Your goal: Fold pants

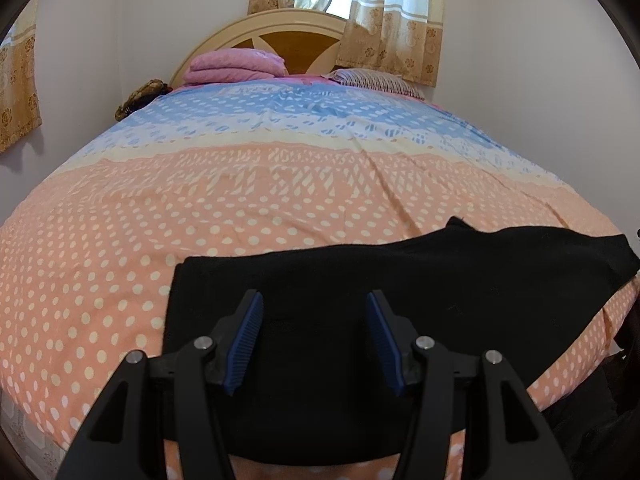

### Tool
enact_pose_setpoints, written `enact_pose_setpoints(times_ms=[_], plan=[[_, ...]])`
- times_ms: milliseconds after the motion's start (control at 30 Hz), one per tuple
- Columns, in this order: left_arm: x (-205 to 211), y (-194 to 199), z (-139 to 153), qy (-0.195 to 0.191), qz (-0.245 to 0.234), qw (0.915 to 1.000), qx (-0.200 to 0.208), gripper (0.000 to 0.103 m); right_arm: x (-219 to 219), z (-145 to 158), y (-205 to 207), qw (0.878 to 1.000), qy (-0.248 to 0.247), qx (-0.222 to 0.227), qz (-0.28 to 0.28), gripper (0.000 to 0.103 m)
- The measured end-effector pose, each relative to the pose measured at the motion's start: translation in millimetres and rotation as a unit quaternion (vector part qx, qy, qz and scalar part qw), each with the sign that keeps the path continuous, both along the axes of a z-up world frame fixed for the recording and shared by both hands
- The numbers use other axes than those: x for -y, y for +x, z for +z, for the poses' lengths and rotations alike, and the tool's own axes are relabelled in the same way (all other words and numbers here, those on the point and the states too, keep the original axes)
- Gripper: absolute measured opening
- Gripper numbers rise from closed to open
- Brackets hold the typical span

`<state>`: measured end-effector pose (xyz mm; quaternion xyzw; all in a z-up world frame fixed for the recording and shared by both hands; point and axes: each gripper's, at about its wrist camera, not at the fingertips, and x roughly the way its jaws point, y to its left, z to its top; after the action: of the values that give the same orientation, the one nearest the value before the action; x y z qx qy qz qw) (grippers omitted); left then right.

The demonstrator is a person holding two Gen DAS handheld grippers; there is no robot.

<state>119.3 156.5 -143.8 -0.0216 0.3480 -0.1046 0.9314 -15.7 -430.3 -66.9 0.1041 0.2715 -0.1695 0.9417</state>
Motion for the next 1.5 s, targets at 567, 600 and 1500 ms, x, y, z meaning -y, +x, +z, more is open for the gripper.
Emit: enact_pose_setpoints(times_ms=[567,600,1500], plan=[[16.9,-11.5,-21.0,-0.004,-0.009,0.9999,-0.013,0.064,-221.9,-99.8,53.7,0.914,0.019,-0.186,0.360,0.049],[17.3,-11.4,-21.1,-0.005,-0.008,0.9999,-0.012,0.064,-219.9,-97.7,52.8,0.912,0.030,-0.189,0.362,0.049],[105.6,-16.5,-31.0,-0.016,-0.100,0.9948,0.004,0.078,-385.6,-94.7,307.5,0.842,0.279,-0.224,0.404,0.047]])
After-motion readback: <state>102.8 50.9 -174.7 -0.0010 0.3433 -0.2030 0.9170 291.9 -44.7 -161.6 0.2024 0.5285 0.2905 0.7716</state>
